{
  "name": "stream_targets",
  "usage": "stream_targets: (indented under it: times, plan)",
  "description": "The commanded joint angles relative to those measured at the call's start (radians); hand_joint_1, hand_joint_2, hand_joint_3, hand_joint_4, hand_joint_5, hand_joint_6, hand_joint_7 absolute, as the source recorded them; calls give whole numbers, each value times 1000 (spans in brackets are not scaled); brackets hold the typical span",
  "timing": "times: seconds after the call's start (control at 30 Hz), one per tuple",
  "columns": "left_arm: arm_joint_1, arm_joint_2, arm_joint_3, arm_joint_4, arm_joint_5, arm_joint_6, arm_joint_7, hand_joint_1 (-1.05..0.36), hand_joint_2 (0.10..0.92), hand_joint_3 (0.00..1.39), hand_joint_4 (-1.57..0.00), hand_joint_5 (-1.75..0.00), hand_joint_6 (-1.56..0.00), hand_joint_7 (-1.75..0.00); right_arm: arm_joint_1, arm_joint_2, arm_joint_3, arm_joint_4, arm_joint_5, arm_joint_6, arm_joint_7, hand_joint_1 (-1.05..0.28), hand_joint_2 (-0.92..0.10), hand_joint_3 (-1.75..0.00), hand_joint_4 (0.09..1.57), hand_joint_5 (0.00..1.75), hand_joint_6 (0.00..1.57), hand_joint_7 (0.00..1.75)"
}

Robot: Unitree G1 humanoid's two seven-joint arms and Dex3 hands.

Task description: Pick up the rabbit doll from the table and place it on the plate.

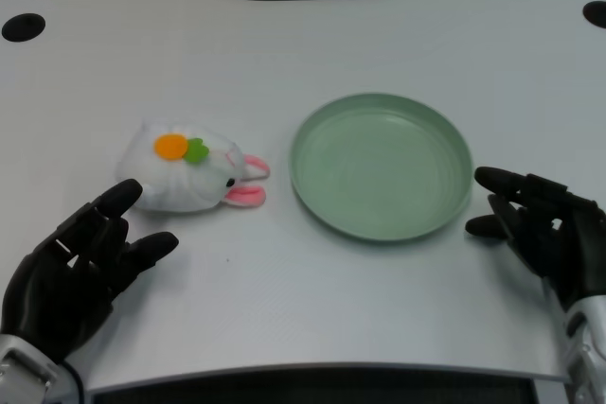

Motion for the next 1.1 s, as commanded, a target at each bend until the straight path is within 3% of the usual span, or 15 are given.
stream_targets:
  times: [0.03, 0.17, 0.3, 0.4, 0.53, 0.67, 0.73, 0.87, 1.1]
  plan:
    - [-2, -7, 3, -15, 3, 5, 19, -446, 921, 204, -602, -932, -796, -12, 3, 2, -3, -8, 12, 12, 5, -422, -921, -177, 848, 895, 1061, 20]
    - [-2, -11, 4, -21, 6, 0, 32, -453, 921, 204, -598, -939, -790, -8, 3, 1, -4, -5, 11, 4, 8, -412, -921, -178, 844, 897, 1063, 22]
    - [-2, -16, 7, -27, 2, 9, 44, -445, 921, 189, -585, -956, -801, -12, 4, 1, -4, -10, 7, 15, 0, -408, -921, -177, 839, 896, 1060, 20]
    - [-4, -13, 8, -14, -2, 2, 21, -445, 921, 194, -560, -972, -790, -5, 2, 1, -6, 0, 10, 1, 6, -409, -921, -176, 838, 897, 1057, 18]
    - [-3, -15, 10, -12, 0, 2, 20, -449, 921, 181, -555, -981, -796, -8, 3, 0, -3, -8, 5, 11, 1, -416, -921, -176, 838, 900, 1062, 21]
    - [-3, -16, 11, -10, 2, 3, 21, -447, 921, 181, -559, -987, -819, -19, 3, 1, -4, -3, 6, 2, 3, -410, -921, -180, 837, 904, 1061, 20]
    - [-2, -17, 11, -11, 4, 3, 24, -448, 921, 179, -560, -987, -816, -16, 5, 0, -1, -9, 1, 6, -2, -416, -921, -181, 838, 905, 1063, 21]
    - [1, -15, 8, -13, 6, -1, 19, -448, 921, 178, -559, -982, -808, -11, 8, 3, -3, -23, 8, 21, 0, -412, -921, -182, 834, 904, 1064, 22]
    - [7, -28, -6, -20, 56, -121, 3, -429, 921, 154, -565, -976, -814, -11, 0, 5, -7, 1, 12, 12, 6, -403, -921, -179, 839, 898, 1069, 24]
